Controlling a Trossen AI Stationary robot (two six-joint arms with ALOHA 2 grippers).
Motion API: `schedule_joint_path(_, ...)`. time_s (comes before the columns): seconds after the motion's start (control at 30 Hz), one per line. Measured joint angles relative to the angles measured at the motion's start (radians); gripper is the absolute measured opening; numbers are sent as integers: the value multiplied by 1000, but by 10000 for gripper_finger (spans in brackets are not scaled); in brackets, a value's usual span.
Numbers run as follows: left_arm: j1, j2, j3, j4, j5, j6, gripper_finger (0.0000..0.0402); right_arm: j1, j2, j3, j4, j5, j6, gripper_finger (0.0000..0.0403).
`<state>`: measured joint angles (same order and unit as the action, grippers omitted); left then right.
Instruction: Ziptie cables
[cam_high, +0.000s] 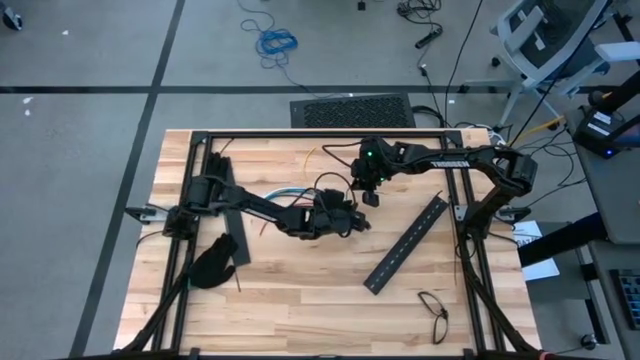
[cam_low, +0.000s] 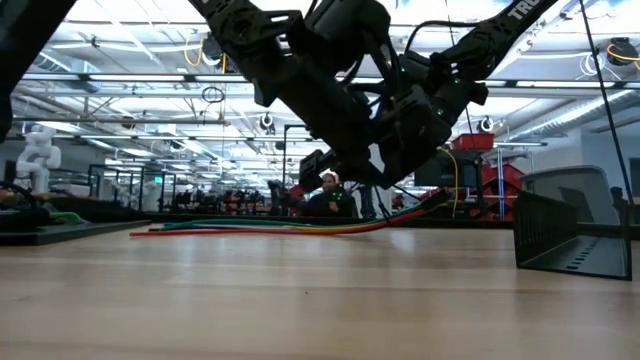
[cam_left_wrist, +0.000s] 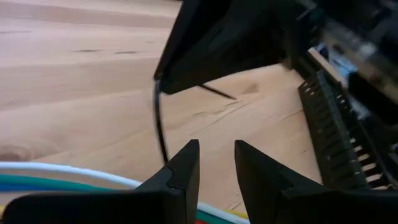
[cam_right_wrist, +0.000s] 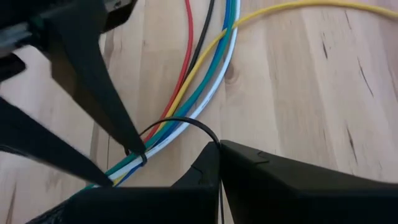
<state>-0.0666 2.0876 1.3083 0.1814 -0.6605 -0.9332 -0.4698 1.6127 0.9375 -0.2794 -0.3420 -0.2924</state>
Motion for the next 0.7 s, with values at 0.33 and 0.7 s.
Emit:
schedule_joint_path(0.33,-6,-5,0,-191,0,-73,98,0,0,0,6,-1,1,0)
schedule_joint_path(0.7,-6,-19,9,-245,20,-61,98,0,0,0,23,0,18,0)
